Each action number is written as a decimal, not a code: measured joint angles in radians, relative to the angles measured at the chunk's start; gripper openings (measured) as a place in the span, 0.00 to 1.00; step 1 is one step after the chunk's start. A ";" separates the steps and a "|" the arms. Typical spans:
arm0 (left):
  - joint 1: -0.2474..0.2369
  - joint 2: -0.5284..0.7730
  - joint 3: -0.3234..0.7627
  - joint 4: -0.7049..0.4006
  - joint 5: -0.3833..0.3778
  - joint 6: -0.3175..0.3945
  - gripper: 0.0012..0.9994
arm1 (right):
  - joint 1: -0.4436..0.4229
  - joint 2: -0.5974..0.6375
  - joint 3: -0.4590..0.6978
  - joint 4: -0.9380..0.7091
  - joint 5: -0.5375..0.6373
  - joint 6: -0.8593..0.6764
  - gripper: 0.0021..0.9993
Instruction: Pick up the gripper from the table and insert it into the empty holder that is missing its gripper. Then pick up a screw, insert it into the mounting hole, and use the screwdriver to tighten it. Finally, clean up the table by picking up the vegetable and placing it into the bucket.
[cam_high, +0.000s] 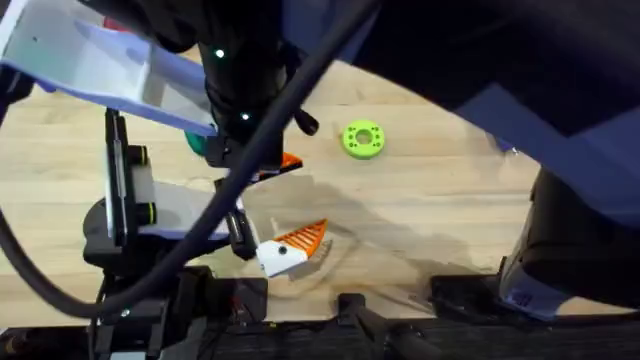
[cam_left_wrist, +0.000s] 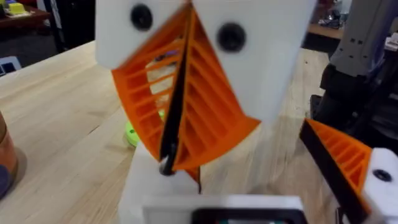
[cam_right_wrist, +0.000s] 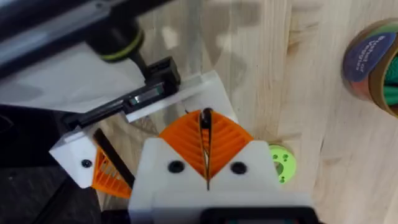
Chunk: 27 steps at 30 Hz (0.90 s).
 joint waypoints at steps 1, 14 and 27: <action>0.000 0.000 0.000 0.000 0.000 0.000 0.99 | 0.000 0.000 0.000 0.000 0.000 0.000 0.00; 0.000 0.000 0.000 0.000 0.000 0.000 0.99 | 0.000 0.001 0.000 0.008 -0.003 0.000 0.00; 0.000 0.000 0.000 0.000 0.002 0.001 0.99 | -0.001 0.023 0.002 -0.002 -0.003 0.008 0.00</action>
